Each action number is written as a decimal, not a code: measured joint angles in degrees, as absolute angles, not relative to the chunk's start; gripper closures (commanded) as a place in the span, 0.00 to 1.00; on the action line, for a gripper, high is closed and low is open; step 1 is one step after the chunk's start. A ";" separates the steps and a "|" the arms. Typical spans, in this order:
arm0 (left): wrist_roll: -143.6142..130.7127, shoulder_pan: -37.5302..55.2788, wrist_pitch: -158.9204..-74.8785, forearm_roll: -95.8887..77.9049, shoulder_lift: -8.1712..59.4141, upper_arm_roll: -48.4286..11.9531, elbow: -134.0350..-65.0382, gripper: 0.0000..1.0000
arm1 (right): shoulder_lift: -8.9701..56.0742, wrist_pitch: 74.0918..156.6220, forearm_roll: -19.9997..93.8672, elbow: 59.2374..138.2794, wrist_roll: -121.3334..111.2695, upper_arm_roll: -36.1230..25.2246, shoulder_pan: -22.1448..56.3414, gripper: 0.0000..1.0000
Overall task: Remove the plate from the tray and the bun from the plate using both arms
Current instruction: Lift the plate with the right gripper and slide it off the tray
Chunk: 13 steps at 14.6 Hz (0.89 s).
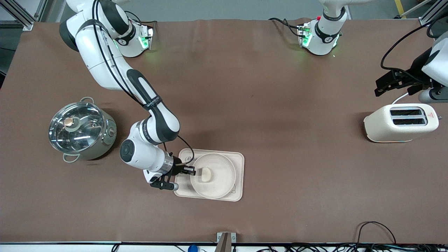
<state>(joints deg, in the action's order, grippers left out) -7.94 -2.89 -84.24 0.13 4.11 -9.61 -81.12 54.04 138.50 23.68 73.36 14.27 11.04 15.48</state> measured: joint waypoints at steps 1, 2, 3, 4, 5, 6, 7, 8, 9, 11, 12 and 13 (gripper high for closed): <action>-7.94 -2.89 -84.24 0.13 4.12 -9.61 -81.12 0.00 | 53.57 138.47 23.68 74.33 14.26 12.11 15.21 1.00; -7.94 -2.89 -84.26 0.13 4.12 -9.61 -81.13 0.00 | 52.81 138.54 23.69 75.92 14.20 13.60 14.61 1.00; -7.94 -2.89 -84.28 0.13 4.12 -9.61 -81.12 0.00 | 51.98 138.69 23.69 77.79 14.10 15.68 13.42 1.00; -7.94 -2.89 -84.29 0.13 4.12 -9.61 -81.12 0.00 | 51.04 138.94 23.69 79.98 13.88 18.51 11.49 1.00; -7.94 -2.90 -84.31 0.13 4.11 -9.60 -81.12 0.00 | 50.07 139.71 23.69 82.41 13.14 21.45 9.24 1.00; -7.92 -2.91 -84.31 0.13 4.12 -9.59 -81.12 0.00 | 49.06 141.27 23.69 85.46 11.75 24.07 7.12 1.00; -7.91 -2.91 -84.31 0.13 4.11 -9.59 -81.12 0.00 | 48.00 143.22 23.69 88.86 10.28 25.67 5.76 1.00; -7.91 -2.91 -84.32 0.13 4.11 -9.59 -81.12 0.00 | 47.05 145.32 23.70 92.17 9.29 26.42 5.20 1.00; -7.91 -2.91 -84.32 0.13 4.11 -9.59 -81.12 0.00 | 46.20 147.45 23.69 95.41 8.70 26.74 5.13 1.00; -7.91 -2.94 -84.32 0.13 4.11 -9.53 -81.12 0.00 | 44.75 151.86 23.70 101.38 7.23 27.66 5.08 1.00; -7.91 -3.08 -84.32 0.13 4.10 -9.41 -81.11 0.00 | 44.05 154.10 23.70 103.90 6.58 28.78 4.76 1.00; -7.91 -3.43 -84.32 0.13 4.08 -9.24 -81.09 0.00 | 43.49 155.92 23.70 106.44 5.98 30.19 4.06 1.00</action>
